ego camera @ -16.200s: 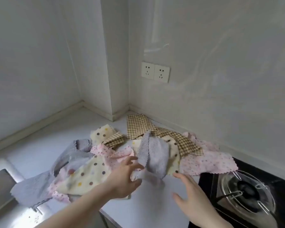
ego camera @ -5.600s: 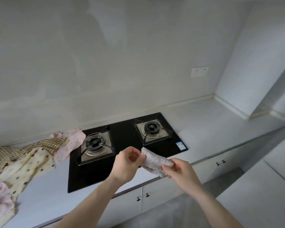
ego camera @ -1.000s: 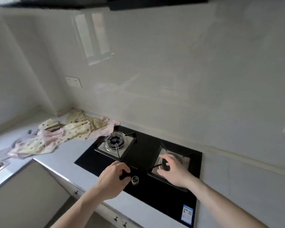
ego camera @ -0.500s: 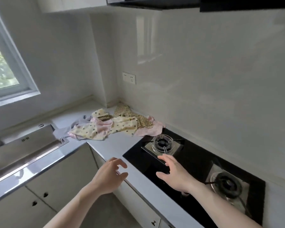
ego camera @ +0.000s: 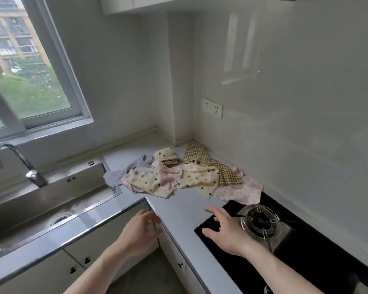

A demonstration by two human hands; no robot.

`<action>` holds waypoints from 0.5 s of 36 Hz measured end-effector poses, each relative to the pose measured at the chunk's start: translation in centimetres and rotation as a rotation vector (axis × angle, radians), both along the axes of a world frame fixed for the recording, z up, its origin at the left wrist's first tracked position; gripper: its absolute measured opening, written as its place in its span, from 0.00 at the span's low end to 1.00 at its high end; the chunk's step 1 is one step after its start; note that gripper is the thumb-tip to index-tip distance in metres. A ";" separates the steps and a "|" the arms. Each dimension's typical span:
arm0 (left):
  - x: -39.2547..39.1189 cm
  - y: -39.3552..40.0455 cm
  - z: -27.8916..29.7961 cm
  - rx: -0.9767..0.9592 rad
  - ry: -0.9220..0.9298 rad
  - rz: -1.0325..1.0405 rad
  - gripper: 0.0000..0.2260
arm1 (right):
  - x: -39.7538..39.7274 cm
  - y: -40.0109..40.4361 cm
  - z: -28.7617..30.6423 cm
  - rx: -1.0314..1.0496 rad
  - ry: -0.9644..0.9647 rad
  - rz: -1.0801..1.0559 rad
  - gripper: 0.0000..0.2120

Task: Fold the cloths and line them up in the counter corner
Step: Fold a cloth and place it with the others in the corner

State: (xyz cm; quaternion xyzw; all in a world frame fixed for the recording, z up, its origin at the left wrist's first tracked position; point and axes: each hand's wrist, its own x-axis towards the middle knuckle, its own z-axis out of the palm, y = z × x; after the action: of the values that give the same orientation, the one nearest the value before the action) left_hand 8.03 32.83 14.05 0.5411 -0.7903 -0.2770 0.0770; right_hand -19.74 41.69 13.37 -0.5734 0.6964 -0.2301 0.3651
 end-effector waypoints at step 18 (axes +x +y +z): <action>-5.6 -20.4 -10.5 0.204 -0.280 -0.266 0.24 | 3.4 -8.1 -8.1 0.196 -0.077 -0.364 0.28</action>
State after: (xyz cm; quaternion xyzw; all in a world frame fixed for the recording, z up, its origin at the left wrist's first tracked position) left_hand 2.41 12.47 3.55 0.4704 -0.8255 -0.2854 -0.1258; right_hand -16.37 33.56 5.27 -0.3908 0.7929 -0.2454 0.3980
